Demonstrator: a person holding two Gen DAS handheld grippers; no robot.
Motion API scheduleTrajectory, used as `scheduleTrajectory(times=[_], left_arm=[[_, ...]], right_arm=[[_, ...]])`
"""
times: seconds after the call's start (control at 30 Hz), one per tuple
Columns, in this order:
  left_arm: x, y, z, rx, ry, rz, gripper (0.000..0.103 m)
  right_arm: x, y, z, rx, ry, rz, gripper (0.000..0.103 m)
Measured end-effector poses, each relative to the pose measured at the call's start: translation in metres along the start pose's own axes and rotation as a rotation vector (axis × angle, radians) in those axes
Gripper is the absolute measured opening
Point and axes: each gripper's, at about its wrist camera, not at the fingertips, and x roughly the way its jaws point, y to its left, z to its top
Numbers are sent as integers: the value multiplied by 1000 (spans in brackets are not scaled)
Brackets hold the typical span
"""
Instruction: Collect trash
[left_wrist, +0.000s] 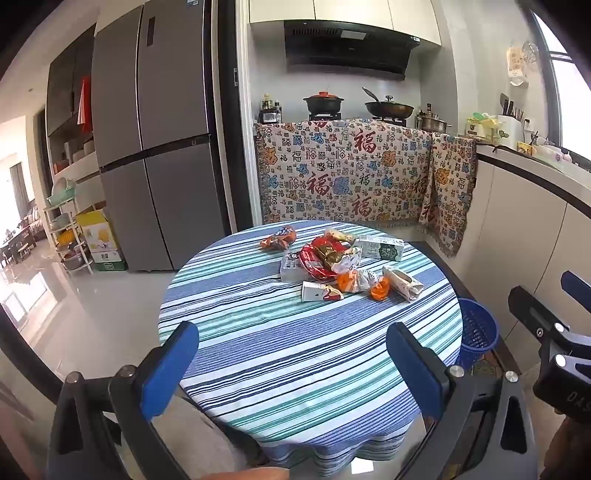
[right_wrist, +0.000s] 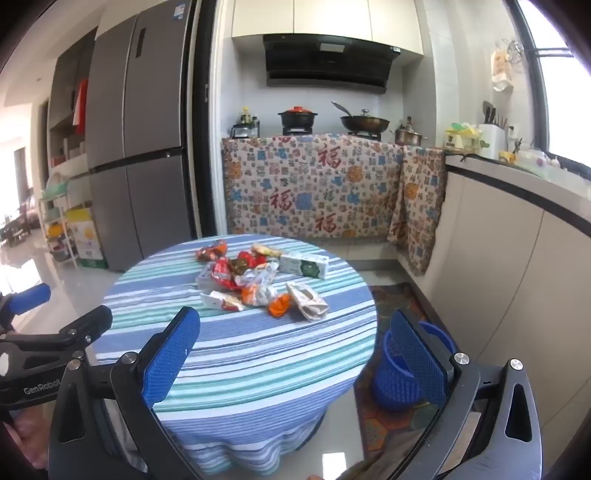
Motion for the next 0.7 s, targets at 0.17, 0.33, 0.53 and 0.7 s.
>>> scheduleTrajectory(times=[0.17,0.33,0.53,0.7], left_arm=[[-4,-2,-5,7,-7,-1,103],[-8,-5,-3,5,13,-13,103],[-3,-4,2,8,33,-23,103],[-2,-4,1,7,32,-26,103]], right_arm=[[0,-1,0,6,7,3,103],[-2,0,-1,6,1,1,103],[-4,-8,2,7,-1,-3,103],[-4,-10,2,5,-1,-4,103]])
